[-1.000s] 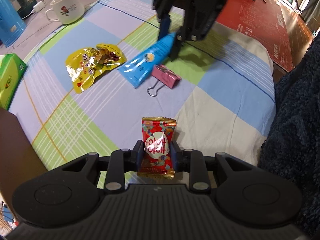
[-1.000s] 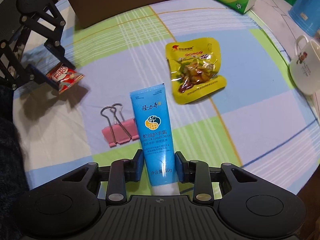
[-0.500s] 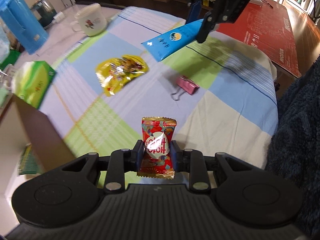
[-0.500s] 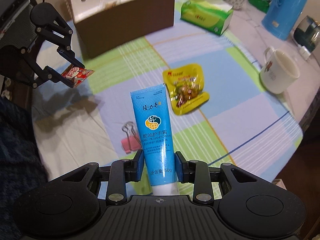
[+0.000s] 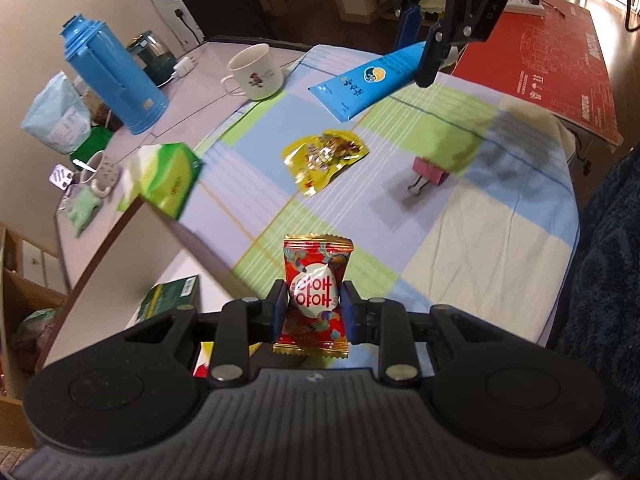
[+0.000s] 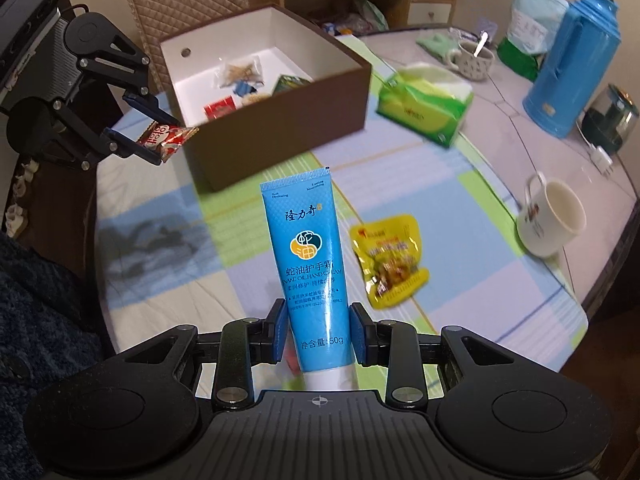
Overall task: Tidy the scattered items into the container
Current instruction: 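Carry the red candy packet and blue tube toward the box with both tools, then open both tools to drop the red candy packet and blue tube into the box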
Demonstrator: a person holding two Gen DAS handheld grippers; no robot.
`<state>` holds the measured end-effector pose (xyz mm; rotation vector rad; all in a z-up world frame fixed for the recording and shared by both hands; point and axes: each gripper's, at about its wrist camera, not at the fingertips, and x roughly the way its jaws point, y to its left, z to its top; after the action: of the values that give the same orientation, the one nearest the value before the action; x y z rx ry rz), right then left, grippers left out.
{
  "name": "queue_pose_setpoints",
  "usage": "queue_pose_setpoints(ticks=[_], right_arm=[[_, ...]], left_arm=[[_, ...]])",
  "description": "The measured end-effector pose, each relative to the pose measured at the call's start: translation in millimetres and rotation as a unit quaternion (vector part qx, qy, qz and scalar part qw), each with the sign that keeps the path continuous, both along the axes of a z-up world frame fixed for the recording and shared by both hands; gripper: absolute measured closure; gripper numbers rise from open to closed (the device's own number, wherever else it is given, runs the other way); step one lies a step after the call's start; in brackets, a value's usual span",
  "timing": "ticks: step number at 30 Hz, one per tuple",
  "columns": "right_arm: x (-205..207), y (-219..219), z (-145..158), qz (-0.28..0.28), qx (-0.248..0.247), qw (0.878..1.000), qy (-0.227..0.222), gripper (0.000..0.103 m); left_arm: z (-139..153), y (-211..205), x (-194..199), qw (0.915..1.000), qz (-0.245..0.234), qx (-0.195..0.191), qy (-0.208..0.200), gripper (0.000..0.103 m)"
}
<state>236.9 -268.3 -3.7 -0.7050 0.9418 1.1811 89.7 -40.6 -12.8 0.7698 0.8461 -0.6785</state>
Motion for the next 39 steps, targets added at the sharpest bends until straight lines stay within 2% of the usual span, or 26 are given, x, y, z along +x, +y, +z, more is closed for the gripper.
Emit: queue_pose_setpoints(ticks=[11,24,32,39], right_arm=[[-12.3,62.2,27.0,0.014,0.036,0.999,-0.002,0.072],[-22.8,182.5,38.6,0.059,0.068,0.996,0.004,0.072],[-9.1,260.1,24.2,0.054,0.051,0.997,0.011,0.072],[7.1,288.0,9.8,0.063,0.013,0.998,0.009,0.072]], left_arm=[[26.0,65.5,2.0,0.9992,0.022,0.028,-0.020,0.079],[41.2,159.8,38.9,0.9966,0.043,0.060,-0.038,0.079],[34.2,205.4,79.4,0.9964,0.037,0.070,-0.033,0.079],[20.8,226.6,104.9,0.9970,0.022,0.073,-0.017,0.079]])
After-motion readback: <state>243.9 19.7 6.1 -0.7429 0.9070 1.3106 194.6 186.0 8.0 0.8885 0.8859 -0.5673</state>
